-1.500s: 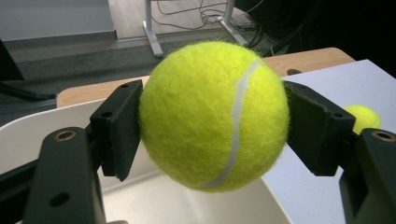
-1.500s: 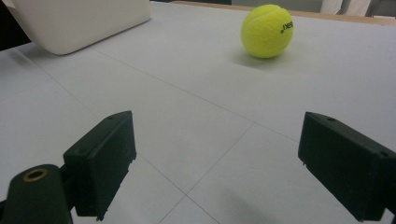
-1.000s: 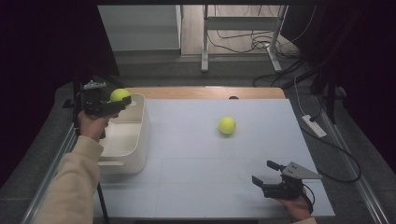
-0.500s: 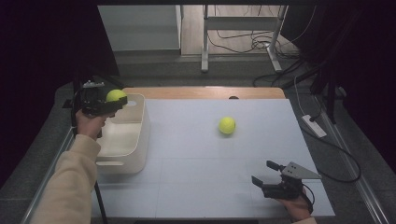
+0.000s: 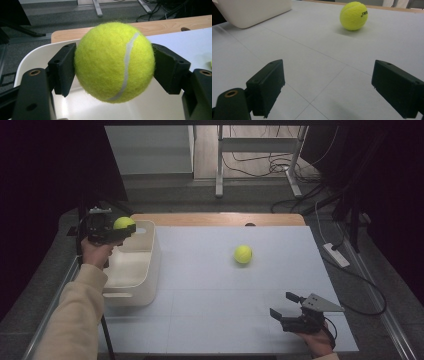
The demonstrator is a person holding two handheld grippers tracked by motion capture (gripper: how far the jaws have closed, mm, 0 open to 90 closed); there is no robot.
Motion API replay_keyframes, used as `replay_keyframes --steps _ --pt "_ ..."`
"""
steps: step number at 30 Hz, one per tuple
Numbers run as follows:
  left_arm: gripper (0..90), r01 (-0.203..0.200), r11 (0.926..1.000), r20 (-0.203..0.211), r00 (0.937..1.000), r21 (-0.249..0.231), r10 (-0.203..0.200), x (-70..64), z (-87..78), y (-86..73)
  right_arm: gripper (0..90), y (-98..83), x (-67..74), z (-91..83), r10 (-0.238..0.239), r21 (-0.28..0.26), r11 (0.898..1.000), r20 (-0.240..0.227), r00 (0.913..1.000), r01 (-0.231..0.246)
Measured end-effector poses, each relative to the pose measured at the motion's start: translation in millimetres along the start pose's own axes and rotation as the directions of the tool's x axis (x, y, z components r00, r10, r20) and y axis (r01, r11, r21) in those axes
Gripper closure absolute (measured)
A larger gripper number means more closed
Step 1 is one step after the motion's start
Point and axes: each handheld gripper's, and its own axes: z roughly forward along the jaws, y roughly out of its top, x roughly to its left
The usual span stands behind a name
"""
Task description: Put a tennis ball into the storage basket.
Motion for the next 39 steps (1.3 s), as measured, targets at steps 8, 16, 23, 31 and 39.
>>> replay_keyframes --steps 8,16,23,31,39 --pt "26.6 0.014 0.9983 -0.012 0.9998 0.056 -0.014 5.1 6.4 -1.2 11.5 -0.1 0.2 -0.1 0.001 0.000 1.000 0.001 1.0000 -0.001" --pt "26.5 0.023 0.9969 -0.012 0.9997 0.075 -0.022 6.3 8.7 -1.9 11.4 0.0 0.2 0.1 0.002 0.000 1.000 0.001 1.0000 -0.002" --pt "20.2 0.022 0.9986 -0.034 0.9992 0.049 -0.020 3.2 6.0 -0.5 11.4 0.0 0.1 -0.2 0.002 0.000 1.000 0.001 1.0000 -0.002" --pt "10.9 0.010 0.9999 0.019 0.9998 0.012 -0.010 -8.9 -3.4 3.2 11.5 -0.1 0.5 0.2 -0.001 -0.001 1.000 0.000 1.0000 0.001" --pt "10.4 -0.015 0.9999 0.089 0.9959 -0.006 0.016 -17.8 -8.6 1.2 11.5 0.0 0.2 0.1 0.001 -0.001 1.000 0.002 1.0000 -0.001"
